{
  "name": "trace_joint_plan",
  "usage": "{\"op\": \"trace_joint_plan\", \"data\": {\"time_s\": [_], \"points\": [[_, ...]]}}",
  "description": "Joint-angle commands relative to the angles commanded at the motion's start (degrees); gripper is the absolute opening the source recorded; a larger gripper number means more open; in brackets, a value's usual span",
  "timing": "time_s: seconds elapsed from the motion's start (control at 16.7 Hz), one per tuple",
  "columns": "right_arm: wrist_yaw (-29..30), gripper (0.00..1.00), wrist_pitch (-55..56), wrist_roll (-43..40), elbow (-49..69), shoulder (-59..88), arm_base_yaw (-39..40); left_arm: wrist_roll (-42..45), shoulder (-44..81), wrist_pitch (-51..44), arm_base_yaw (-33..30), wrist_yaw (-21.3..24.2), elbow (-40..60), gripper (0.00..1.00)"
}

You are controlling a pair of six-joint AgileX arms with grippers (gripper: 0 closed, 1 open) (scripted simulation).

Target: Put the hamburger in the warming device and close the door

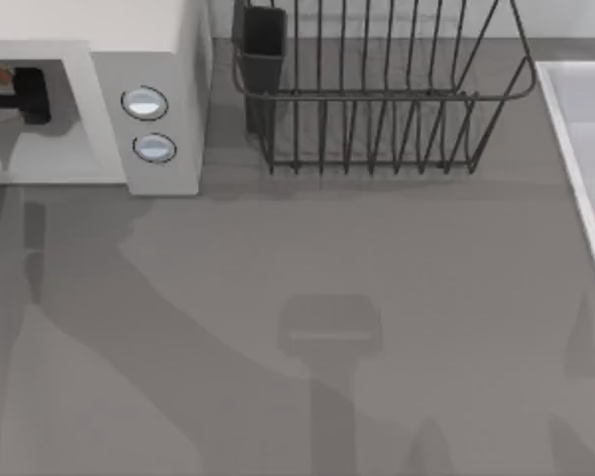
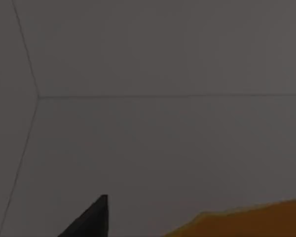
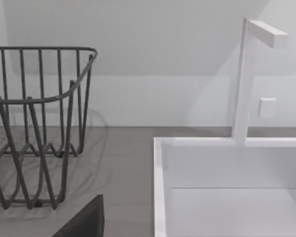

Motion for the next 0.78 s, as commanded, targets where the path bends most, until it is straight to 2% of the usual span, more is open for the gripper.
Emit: {"op": "trace_joint_plan", "data": {"time_s": [0.3, 0.78], "points": [[0.00, 1.00, 0.00, 0.00, 0.00, 0.00, 0.00, 0.40, -3.73, 3.12, 1.49, 0.85, -6.25, 1.00], [0.00, 1.00, 0.00, 0.00, 0.00, 0.00, 0.00, 2.60, -19.89, 16.37, 6.64, 5.49, -38.43, 1.00]]}}
